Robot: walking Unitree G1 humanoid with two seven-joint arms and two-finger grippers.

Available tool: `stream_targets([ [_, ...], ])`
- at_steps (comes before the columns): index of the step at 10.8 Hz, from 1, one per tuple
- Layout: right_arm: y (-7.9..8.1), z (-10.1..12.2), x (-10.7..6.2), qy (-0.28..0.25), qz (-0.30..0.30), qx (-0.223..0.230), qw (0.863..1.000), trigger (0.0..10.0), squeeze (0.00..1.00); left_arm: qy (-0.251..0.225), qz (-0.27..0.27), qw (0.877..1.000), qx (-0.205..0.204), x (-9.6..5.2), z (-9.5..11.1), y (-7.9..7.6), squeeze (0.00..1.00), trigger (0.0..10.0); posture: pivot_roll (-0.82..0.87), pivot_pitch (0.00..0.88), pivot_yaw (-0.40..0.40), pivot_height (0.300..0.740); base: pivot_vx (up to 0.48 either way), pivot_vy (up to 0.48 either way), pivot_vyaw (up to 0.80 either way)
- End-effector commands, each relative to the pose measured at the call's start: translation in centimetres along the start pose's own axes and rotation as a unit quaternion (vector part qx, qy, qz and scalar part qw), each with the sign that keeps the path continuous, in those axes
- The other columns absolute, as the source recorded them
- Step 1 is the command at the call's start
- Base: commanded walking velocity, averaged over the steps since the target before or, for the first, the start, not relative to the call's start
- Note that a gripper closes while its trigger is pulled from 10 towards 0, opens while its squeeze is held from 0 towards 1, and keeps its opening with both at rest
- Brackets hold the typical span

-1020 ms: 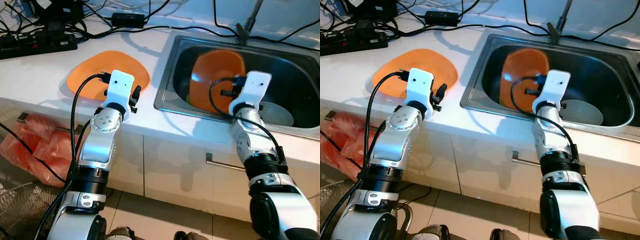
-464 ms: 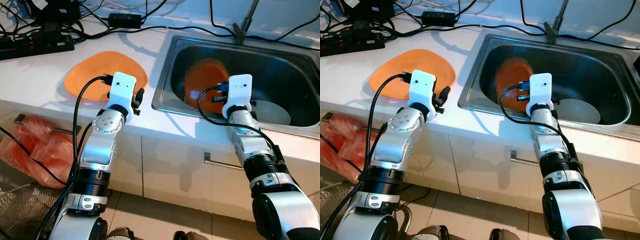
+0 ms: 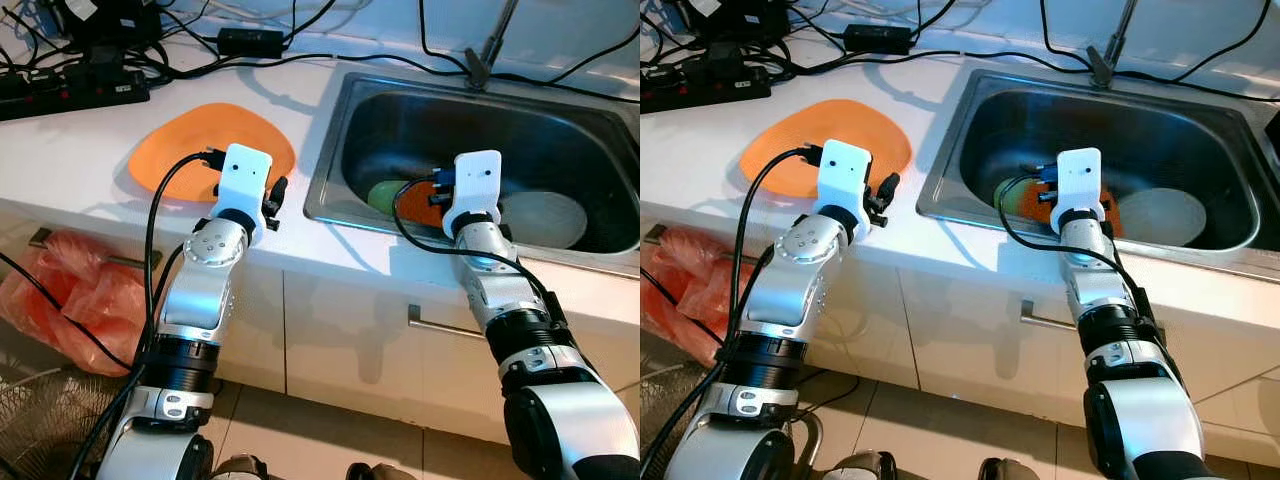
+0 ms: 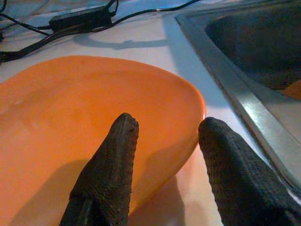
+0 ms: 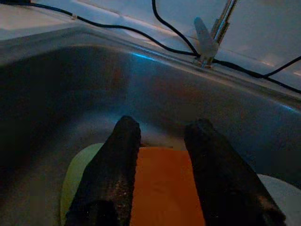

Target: Kitchen organization

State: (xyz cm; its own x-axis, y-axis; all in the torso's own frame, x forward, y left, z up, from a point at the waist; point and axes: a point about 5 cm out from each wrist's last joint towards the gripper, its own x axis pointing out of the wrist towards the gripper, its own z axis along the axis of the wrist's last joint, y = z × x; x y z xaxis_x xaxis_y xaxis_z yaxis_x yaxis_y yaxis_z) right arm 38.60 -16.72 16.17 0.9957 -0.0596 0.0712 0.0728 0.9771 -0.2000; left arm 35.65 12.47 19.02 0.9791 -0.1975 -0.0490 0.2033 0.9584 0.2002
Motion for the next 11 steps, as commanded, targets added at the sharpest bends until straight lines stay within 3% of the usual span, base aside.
stream_targets([
  [1,0.2,-0.1,0.0,-0.002,0.006,0.003,1.000,10.0,0.00,-0.020,-0.001,1.000,-0.001,-0.1,1.1,-0.1,0.00,10.0,0.08,0.082,-0.048,0.740,0.000,0.000,0.00],
  [3,0.2,0.3,0.0,-0.015,0.003,0.020,1.000,10.0,0.00,-0.064,0.012,0.998,-0.004,-0.2,2.8,0.2,0.00,10.0,0.08,0.083,-0.048,0.740,0.000,0.000,0.00],
  [4,0.3,0.4,0.0,-0.018,0.006,0.020,1.000,10.0,0.00,-0.094,0.028,0.995,-0.026,-0.3,4.2,0.9,0.00,10.0,0.09,0.086,-0.049,0.740,0.000,0.000,0.00],
  [6,0.6,0.4,-0.1,-0.023,0.014,0.024,0.999,10.0,0.00,-0.123,0.076,0.988,-0.056,-1.0,5.7,3.9,0.00,10.0,0.09,0.091,-0.047,0.740,0.000,0.000,0.00],
  [8,0.7,0.2,-0.2,-0.020,0.015,0.025,0.999,10.0,0.00,-0.075,0.170,0.980,-0.074,-2.7,3.7,9.9,0.00,10.0,0.10,0.098,-0.046,0.740,0.000,0.000,0.00],
  [9,0.8,0.1,-0.3,-0.019,0.015,0.026,0.999,10.0,0.00,-0.061,0.191,0.977,-0.077,-3.5,3.1,11.2,0.08,10.0,0.10,0.101,-0.046,0.740,0.000,0.000,0.00],
  [10,1.0,-0.1,-0.3,-0.015,0.017,0.026,0.999,10.0,0.00,-0.045,0.224,0.970,-0.087,-4.6,2.4,13.1,1.00,10.0,0.11,0.103,-0.046,0.740,0.000,0.000,0.00],
  [11,1.0,-0.2,-0.4,-0.014,0.017,0.026,0.999,10.0,0.00,-0.041,0.232,0.968,-0.090,-4.9,2.3,13.6,1.00,10.0,0.11,0.106,-0.045,0.740,0.000,0.000,0.00],
])
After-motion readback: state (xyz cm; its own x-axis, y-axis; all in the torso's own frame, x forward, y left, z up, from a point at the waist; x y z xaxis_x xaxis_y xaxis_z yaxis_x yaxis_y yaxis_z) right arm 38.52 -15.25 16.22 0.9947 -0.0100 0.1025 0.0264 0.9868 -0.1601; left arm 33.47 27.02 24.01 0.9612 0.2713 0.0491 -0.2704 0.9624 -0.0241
